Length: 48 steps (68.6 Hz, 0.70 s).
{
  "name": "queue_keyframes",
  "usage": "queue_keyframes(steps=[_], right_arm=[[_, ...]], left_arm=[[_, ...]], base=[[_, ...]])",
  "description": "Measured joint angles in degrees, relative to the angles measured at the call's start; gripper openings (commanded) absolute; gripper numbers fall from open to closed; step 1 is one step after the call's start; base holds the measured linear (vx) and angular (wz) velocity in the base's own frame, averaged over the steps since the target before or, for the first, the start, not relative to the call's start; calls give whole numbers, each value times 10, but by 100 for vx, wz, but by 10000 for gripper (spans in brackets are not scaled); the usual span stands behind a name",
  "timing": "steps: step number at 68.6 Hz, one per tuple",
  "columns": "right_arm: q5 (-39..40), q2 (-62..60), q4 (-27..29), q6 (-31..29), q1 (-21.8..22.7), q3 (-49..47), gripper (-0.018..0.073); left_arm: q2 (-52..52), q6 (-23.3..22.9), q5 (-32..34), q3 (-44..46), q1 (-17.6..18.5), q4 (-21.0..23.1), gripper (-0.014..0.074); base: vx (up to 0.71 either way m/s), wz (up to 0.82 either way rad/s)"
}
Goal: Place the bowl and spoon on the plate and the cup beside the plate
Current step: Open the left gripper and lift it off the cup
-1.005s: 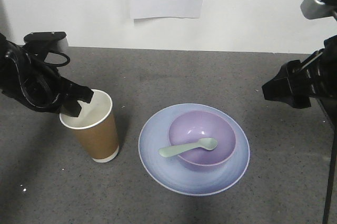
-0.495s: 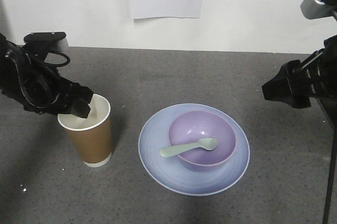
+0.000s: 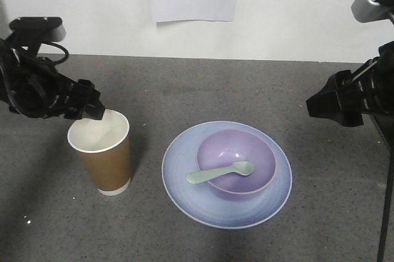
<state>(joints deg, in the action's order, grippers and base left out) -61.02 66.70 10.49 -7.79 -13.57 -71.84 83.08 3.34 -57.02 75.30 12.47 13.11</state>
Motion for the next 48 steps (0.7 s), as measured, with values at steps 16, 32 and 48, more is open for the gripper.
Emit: queue_keyframes(steps=[16,32,48], right_arm=[[0,0,-3,1,0,0,528],[44,-23,-13,17,0,56,528],[117,-116,-51,46,0,175,528]], left_arm=[[-86,-68,11,0,0,-90,561],[-158,-117,4,-2,0,-154,559],[-247,-155,31,-94,0,-186,559]], base=[[0,0],[0,0],[0,0]])
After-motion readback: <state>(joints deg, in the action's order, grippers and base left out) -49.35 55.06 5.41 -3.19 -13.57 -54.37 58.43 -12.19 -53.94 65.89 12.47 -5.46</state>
